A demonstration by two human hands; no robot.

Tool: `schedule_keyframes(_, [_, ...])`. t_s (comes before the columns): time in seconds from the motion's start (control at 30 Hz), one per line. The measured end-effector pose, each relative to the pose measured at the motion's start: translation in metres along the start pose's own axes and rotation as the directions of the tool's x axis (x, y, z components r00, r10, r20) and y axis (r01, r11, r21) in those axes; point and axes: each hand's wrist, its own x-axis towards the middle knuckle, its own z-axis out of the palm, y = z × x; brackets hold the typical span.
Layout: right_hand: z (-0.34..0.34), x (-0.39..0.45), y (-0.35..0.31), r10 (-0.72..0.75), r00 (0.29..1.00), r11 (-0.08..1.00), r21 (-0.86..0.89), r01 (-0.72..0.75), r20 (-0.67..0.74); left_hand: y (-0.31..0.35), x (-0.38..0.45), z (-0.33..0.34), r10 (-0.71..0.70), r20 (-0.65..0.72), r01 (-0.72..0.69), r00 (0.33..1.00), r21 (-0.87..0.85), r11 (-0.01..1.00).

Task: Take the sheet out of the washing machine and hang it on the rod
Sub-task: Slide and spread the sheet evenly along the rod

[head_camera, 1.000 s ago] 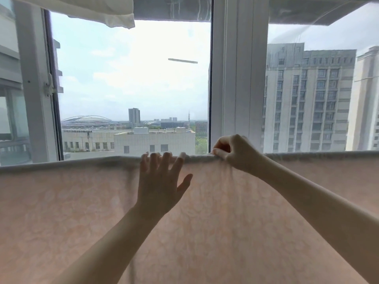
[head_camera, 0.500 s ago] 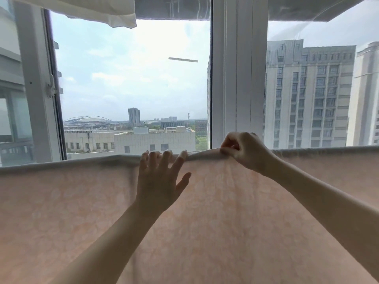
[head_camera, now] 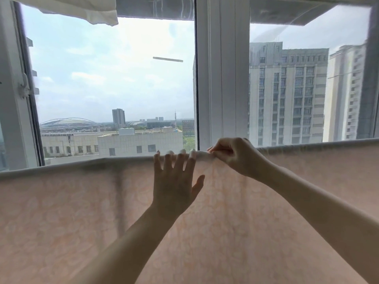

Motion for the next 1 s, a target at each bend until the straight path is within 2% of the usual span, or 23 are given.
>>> schedule_keyframes(0.17, [-0.022, 0.023, 0.005, 0.193, 0.978, 0.971, -0.158, -0.179, 0.082, -0.003, 0.001, 0.001, -0.003, -0.009, 0.003, 1.0, 0.002, 1.0])
schedule_keyframes(0.27, [-0.029, 0.032, 0.006, 0.296, 0.914, 0.955, -0.077, -0.286, 0.277, -0.007, -0.002, 0.003, -0.012, -0.036, 0.011, 0.999, -0.01, 1.0])
schedule_keyframes(0.4, [-0.022, 0.038, 0.001, 0.334, 0.882, 0.928, 0.046, -0.369, 0.332, -0.015, -0.003, 0.009, -0.015, -0.071, 0.013, 0.997, -0.015, 1.0])
schedule_keyframes(0.57, [-0.008, 0.042, 0.0, 0.323, 0.915, 0.939, 0.041, -0.342, 0.241, -0.018, -0.002, 0.012, -0.02, -0.076, 0.02, 0.997, -0.006, 1.0])
schedule_keyframes(0.77, [-0.006, 0.026, 0.009, 0.198, 0.98, 0.976, -0.091, -0.199, -0.023, -0.018, -0.004, 0.01, -0.009, -0.066, 0.009, 0.998, -0.008, 1.0])
schedule_keyframes(1.0, [-0.017, 0.012, 0.026, 0.12, 0.993, 0.984, -0.134, -0.118, 0.006, 0.023, 0.007, 0.003, -0.023, -0.043, 0.023, 0.999, -0.002, 1.0])
